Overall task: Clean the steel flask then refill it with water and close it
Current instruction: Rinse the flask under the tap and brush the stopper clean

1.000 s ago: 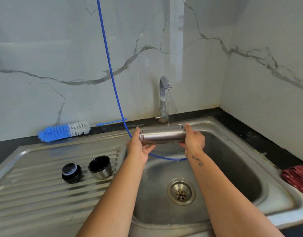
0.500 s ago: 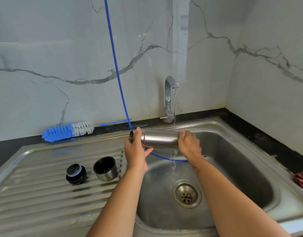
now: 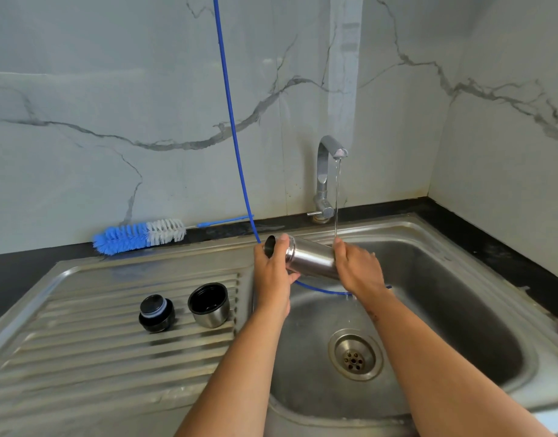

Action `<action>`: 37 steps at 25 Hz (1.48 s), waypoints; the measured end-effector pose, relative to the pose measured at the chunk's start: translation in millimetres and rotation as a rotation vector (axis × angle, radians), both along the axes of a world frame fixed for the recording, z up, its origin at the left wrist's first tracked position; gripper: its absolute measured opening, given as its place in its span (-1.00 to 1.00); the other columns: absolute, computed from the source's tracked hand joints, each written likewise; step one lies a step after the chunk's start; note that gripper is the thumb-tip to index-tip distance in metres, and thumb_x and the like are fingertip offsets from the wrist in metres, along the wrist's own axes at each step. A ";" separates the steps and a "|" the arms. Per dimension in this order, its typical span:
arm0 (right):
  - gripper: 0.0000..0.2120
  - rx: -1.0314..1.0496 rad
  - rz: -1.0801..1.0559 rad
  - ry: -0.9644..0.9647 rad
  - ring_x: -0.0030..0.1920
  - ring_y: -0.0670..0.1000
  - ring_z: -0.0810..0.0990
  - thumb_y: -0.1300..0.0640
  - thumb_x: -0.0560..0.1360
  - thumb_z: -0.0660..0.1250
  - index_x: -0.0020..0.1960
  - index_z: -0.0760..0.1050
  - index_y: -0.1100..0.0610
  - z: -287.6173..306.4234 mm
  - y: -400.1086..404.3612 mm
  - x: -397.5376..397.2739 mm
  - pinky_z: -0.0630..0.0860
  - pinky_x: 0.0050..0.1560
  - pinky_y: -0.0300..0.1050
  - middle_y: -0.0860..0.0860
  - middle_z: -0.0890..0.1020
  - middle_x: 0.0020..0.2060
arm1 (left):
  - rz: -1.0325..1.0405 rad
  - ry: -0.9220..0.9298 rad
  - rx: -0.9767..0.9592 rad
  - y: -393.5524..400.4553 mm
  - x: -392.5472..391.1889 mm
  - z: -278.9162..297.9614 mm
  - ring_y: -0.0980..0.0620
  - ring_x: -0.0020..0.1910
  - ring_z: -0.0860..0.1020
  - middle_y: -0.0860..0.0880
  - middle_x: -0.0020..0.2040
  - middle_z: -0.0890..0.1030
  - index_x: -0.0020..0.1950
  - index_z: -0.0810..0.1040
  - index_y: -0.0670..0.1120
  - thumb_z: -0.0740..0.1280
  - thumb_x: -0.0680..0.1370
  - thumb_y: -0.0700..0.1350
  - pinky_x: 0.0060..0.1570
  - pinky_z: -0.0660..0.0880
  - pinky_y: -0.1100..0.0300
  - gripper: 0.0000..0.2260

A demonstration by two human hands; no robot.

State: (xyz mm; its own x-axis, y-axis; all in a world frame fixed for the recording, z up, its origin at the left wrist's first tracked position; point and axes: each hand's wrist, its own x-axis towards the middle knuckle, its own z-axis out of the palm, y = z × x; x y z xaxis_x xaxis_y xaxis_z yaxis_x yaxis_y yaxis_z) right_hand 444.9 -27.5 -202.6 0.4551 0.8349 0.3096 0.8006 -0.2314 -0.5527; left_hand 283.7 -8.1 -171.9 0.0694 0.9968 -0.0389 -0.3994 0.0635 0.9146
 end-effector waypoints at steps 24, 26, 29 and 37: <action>-0.68 0.023 -0.115 0.884 0.01 0.15 0.63 -0.11 0.67 0.15 -0.04 0.55 0.05 15.8 -4.4 12.4 0.68 0.03 0.15 0.09 0.60 0.00 | -0.011 -0.090 0.064 13.8 -13.7 6.3 -0.05 -0.05 0.60 -0.08 -0.07 0.60 -0.05 0.56 -0.02 0.41 0.46 -0.04 0.12 0.59 -0.20 -0.88; -0.77 0.143 -0.117 1.015 0.02 0.16 0.64 -0.08 0.68 0.21 0.01 0.53 0.04 21.1 -4.8 10.2 0.72 -0.12 0.14 0.06 0.57 0.00 | -0.030 -0.150 0.001 16.3 -12.6 6.8 -0.05 -0.02 0.63 -0.09 -0.03 0.63 0.02 0.56 -0.02 0.41 0.54 -0.04 0.15 0.59 -0.19 -0.89; -0.80 0.392 -0.160 0.834 -0.01 0.05 0.60 -0.02 0.69 0.18 0.12 0.51 0.05 23.0 -5.8 9.9 0.67 -0.15 0.00 -0.03 0.57 -0.07 | -0.043 -0.155 -0.129 17.8 -9.5 4.5 -0.14 0.01 0.67 -0.15 0.07 0.66 0.23 0.53 -0.09 0.34 0.63 0.06 -0.01 0.64 -0.12 -0.72; -0.53 0.056 -0.183 0.125 0.37 0.13 0.46 -0.06 0.71 -0.09 0.22 0.56 0.09 8.4 5.3 -14.0 0.10 0.49 0.37 0.10 0.58 0.22 | -0.044 -0.027 0.000 14.1 2.0 -5.9 -0.20 0.14 0.64 -0.16 0.16 0.62 0.16 0.51 -0.08 0.35 0.64 0.01 -0.06 0.66 -0.06 -0.80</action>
